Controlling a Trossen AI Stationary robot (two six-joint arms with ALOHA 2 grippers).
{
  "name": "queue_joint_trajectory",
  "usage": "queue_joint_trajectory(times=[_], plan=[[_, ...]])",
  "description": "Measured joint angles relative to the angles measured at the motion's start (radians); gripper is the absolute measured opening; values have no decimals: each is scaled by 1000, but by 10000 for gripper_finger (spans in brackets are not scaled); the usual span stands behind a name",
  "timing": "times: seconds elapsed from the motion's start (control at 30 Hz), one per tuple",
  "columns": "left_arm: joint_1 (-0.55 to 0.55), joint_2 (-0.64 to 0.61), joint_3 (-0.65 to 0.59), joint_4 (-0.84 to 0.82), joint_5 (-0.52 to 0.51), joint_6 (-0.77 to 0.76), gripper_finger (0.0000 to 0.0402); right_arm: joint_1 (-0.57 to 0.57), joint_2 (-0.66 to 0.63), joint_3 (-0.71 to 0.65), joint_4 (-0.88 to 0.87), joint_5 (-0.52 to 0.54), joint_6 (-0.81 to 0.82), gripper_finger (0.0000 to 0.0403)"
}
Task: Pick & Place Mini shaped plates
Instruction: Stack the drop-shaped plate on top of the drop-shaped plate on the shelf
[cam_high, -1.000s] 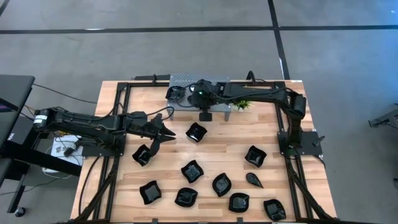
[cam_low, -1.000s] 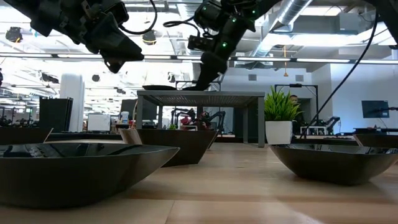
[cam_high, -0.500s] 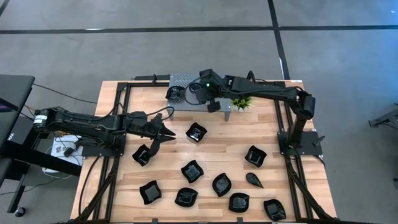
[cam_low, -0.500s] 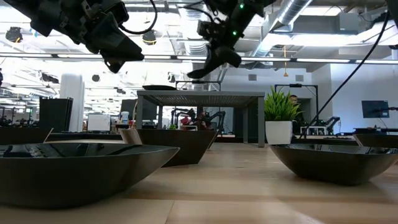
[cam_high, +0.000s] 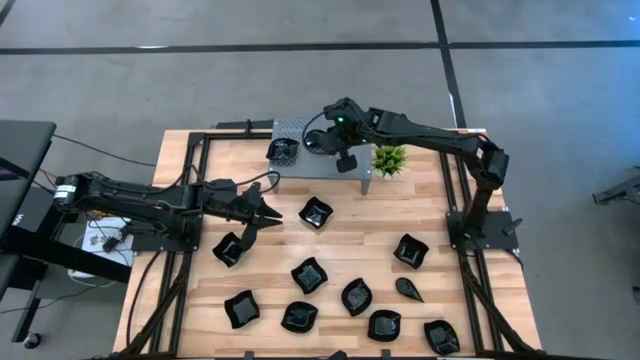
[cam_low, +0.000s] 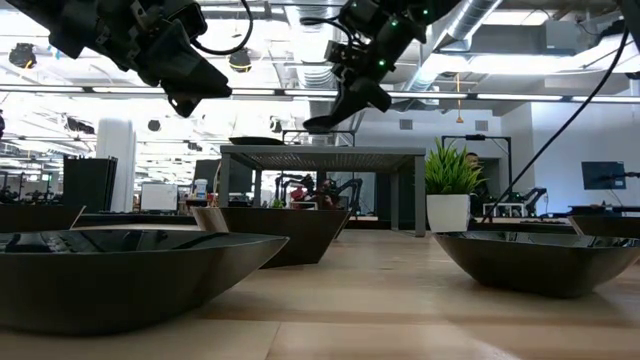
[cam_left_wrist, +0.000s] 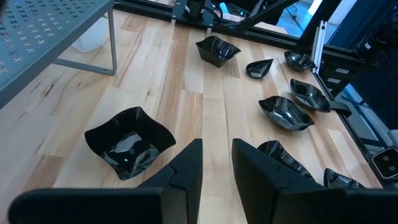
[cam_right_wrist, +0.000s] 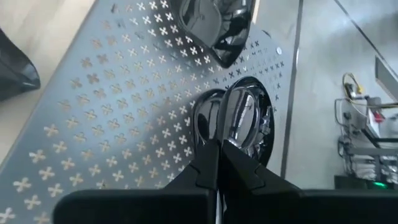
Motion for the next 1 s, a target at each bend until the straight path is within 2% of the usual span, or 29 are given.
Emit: queue_joint_trajectory(times=[0.3, 0.57, 0.77, 1.0], plan=[[0, 0, 0, 3, 0, 0, 88, 3, 24, -3, 39, -12, 32, 1], [0, 0, 0, 4, 0, 0, 88, 2, 60, -2, 49, 2, -44, 1], [0, 0, 0, 4, 0, 0, 88, 2, 65, -1, 36, 71, -79, 3], [0, 0, 0, 5, 0, 0, 88, 4, 67, 0, 37, 71, -89, 37]])
